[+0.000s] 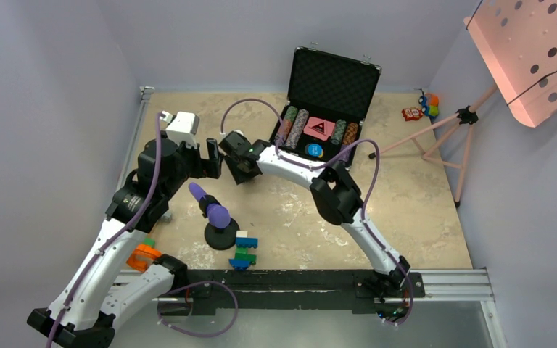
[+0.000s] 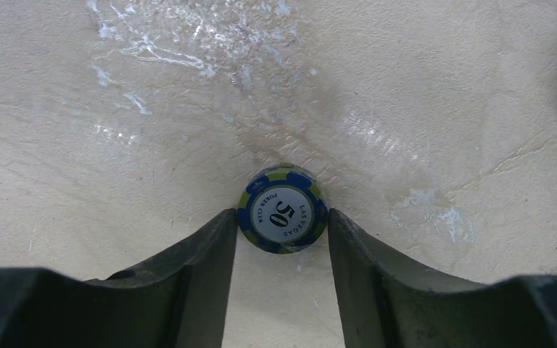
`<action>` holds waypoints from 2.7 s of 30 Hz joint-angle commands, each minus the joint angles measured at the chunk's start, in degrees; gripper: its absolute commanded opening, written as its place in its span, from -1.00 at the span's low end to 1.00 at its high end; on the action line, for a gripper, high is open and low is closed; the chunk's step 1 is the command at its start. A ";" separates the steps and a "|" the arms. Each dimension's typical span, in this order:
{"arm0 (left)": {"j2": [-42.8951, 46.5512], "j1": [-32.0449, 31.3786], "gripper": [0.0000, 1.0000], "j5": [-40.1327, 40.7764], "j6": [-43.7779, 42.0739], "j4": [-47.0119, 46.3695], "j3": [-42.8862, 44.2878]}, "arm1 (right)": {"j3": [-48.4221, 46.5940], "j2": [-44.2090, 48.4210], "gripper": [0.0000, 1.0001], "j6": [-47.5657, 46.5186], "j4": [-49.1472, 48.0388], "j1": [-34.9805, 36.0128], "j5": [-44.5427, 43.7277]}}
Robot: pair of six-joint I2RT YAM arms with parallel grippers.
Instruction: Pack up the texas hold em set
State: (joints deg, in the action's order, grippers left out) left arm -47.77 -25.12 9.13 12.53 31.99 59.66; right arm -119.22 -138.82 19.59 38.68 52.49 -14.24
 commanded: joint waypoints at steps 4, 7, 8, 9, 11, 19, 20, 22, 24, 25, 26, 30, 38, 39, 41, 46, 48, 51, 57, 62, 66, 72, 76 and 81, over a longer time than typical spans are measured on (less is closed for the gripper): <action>0.06 0.26 0.91 -0.86 0.74 -2.10 0.34 | 0.85 1.02 -0.31 1.89 -1.10 -1.22 -0.78; -0.12 0.26 0.91 -1.19 0.83 -2.10 0.28 | 3.45 3.08 -0.79 1.50 -3.49 -1.49 0.68; -0.13 0.26 0.91 -1.29 0.82 -2.13 0.40 | 4.22 4.03 -1.00 1.24 -4.49 -1.59 1.35; -0.21 0.30 0.91 -1.37 0.82 -2.06 0.39 | 5.43 5.18 -1.00 0.76 -5.78 -1.67 1.79; -0.29 0.25 0.91 -1.47 0.90 -2.02 0.39 | 8.13 7.97 -1.00 -0.15 -8.54 -1.77 1.82; -1.35 0.33 0.91 -2.25 2.41 -0.98 1.07 | 26.24 27.07 -1.00 -2.31 -21.76 -3.89 2.54; -1.51 0.32 0.91 -2.61 2.67 -0.96 1.15 | 28.93 29.94 -1.00 -2.95 -23.27 -4.03 2.55; -1.86 0.29 0.91 -4.37 3.26 -0.93 1.29 | 33.91 35.42 -1.00 -4.61 -26.24 -4.06 3.04; -2.26 0.29 0.91 -6.80 3.75 -1.00 1.38 | 38.69 40.91 -1.00 -6.65 -29.22 -4.06 4.29; -2.51 0.29 0.91 -8.43 3.87 -1.13 1.47 | 41.20 43.81 -1.00 -7.69 -30.79 -4.00 5.76; -2.91 0.31 0.90 -10.87 4.04 -1.15 1.76 | 43.38 47.56 -1.00 -8.79 -32.29 -3.91 7.86; -4.03 0.25 0.88 -22.68 5.01 -3.23 1.85 | 51.20 56.31 -1.00 -12.77 -36.96 -3.32 13.99; -6.12 0.25 0.78 -36.25 9.11 -8.64 0.36 | 58.92 64.95 -1.00 -16.77 -41.17 -1.67 20.29; -6.34 0.25 0.77 -37.61 9.62 -9.76 0.07 | 59.00 65.25 -1.00 -17.11 -41.17 -1.49 20.49; -6.88 0.25 0.73 -39.84 10.59 -11.15 -0.35 | 58.83 65.43 -1.00 -17.97 -40.91 -0.86 20.55; -10.31 0.25 0.54 -41.41 12.09 -10.32 0.28 | 57.84 65.61 -1.00 -20.80 -40.58 0.81 19.13; -11.55 0.25 0.49 -40.63 12.39 -9.20 0.74 | 57.63 65.82 -1.00 -21.81 -40.60 1.62 18.23; -12.56 0.26 0.37 -39.77 12.79 -7.94 1.16 | 57.45 66.09 -1.00 -22.52 -40.54 2.21 17.51; -13.80 0.25 -0.03 -40.64 13.78 -7.99 1.21 | 57.44 66.70 -1.00 -23.09 -40.39 2.61 16.52; -15.14 0.25 -0.25 -42.81 14.30 -8.17 1.41 | 57.30 67.16 -1.00 -23.83 -40.20 2.62 14.78; -16.05 0.25 -0.44 -45.28 15.06 -9.00 1.43 | 56.75 67.05 -1.00 -24.60 -39.52 2.68 14.42; -16.33 0.25 -1.00 -48.75 16.46 -11.47 0.65 | 56.86 66.92 -0.99 -24.20 -39.21 2.68 14.42; -15.86 0.25 -1.00 -49.46 16.21 -12.27 0.29 | 58.17 67.64 -0.09 -21.93 -39.62 2.65 14.50; -14.23 0.25 -1.00 -48.79 14.19 -12.24 0.18 | 57.66 69.41 0.76 -19.97 -36.22 1.96 17.51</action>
State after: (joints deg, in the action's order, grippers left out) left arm -64.20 -24.88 -37.01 28.82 22.87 59.55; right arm -60.23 -72.82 -2.15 2.37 55.00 0.36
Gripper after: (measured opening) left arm 0.093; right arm 0.819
